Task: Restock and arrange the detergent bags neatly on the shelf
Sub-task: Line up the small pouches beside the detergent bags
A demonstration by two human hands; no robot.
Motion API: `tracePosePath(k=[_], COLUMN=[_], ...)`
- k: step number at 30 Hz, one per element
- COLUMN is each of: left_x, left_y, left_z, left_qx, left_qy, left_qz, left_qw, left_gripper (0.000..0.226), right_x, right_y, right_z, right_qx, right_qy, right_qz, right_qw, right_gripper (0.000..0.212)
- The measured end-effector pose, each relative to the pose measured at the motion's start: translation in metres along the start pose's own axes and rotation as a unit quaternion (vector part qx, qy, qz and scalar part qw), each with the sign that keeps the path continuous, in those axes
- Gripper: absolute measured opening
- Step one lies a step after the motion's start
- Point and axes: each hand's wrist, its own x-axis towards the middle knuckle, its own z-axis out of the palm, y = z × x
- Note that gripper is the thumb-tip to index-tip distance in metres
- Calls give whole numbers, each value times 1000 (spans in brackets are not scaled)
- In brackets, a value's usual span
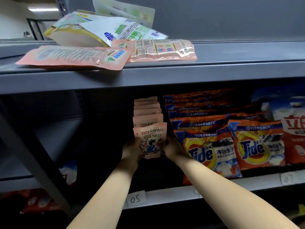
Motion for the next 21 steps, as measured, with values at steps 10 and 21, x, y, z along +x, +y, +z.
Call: tracePosePath(k=[10, 21], left_x=[8, -3], left_y=[-17, -18], left_z=[-6, -13], left_qx=[65, 176], left_qy=[-30, -29], left_qz=[24, 67], left_qw=[997, 982], left_gripper=[31, 42], right_x=[-1, -23], right_y=[10, 5], right_z=[9, 10], right_qx=[-40, -80], right_qy=[8, -19], right_qz=[32, -7], right_qw=[999, 997], right_gripper=[40, 54])
